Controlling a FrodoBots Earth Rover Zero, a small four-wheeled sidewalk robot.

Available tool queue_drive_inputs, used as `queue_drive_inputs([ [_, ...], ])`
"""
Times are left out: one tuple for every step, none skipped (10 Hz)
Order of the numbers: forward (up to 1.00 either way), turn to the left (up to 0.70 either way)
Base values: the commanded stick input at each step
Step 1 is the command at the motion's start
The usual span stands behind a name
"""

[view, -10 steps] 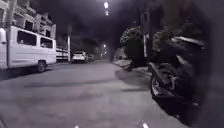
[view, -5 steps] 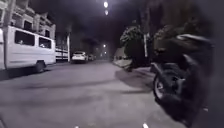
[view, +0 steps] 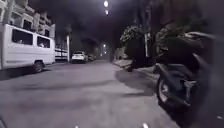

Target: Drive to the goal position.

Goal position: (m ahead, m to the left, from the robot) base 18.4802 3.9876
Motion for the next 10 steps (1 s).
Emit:
queue_drive_inputs([
  [0.30, 0.00],
  [0.30, 0.00],
  [0.30, 0.00],
  [0.30, 0.00],
  [0.30, 0.00],
  [0.30, 0.00],
  [0.30, 0.00],
  [0.30, 0.00],
  [0.30, 0.00],
  [0.30, 0.04],
])
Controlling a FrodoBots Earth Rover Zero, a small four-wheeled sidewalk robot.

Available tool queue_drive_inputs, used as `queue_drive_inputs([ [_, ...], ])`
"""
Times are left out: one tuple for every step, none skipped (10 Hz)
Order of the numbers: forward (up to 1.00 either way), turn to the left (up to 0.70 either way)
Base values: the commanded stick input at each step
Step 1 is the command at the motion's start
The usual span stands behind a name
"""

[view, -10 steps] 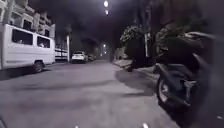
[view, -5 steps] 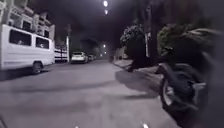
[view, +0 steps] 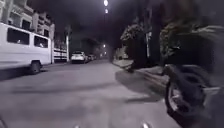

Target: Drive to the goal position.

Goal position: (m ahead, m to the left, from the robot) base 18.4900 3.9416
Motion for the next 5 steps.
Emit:
queue_drive_inputs([
  [0.30, 0.39],
  [0.30, 0.60],
  [0.30, 0.32],
  [0.30, 0.01],
  [0.30, 0.00],
])
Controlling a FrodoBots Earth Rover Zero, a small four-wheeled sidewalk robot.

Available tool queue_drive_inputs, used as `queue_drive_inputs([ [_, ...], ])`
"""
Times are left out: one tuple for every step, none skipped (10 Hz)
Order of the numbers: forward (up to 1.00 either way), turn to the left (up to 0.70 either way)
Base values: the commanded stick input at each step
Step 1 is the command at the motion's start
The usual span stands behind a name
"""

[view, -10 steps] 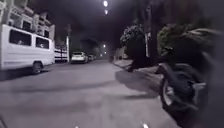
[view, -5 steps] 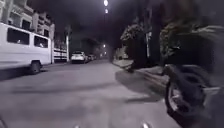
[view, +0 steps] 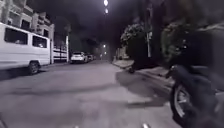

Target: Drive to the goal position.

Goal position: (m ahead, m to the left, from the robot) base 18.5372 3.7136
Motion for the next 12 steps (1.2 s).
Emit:
queue_drive_inputs([
  [0.30, 0.00],
  [0.30, 0.00],
  [0.30, 0.00],
  [0.30, 0.00],
  [0.30, 0.00],
  [0.30, 0.00],
  [0.30, 0.00],
  [0.30, 0.00],
  [0.30, 0.00],
  [0.30, 0.00],
  [0.30, 0.00],
  [0.30, 0.00],
])
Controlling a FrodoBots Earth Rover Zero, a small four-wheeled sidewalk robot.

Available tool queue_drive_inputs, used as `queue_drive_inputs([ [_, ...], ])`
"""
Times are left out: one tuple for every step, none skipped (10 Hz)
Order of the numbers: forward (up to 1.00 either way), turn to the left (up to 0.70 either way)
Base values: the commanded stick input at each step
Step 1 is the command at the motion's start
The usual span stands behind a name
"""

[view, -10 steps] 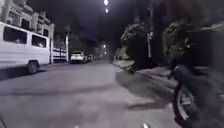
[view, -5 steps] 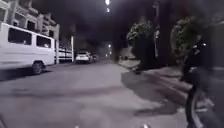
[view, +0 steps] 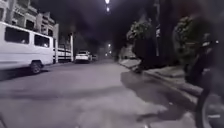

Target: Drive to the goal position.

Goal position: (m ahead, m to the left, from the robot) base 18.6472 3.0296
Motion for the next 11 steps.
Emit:
queue_drive_inputs([
  [0.30, 0.00],
  [0.30, 0.00],
  [0.30, 0.00],
  [0.30, 0.00],
  [0.30, 0.00],
  [0.30, 0.00],
  [0.30, 0.00],
  [0.30, 0.00],
  [0.30, 0.00],
  [0.30, 0.00],
  [0.44, 0.00],
])
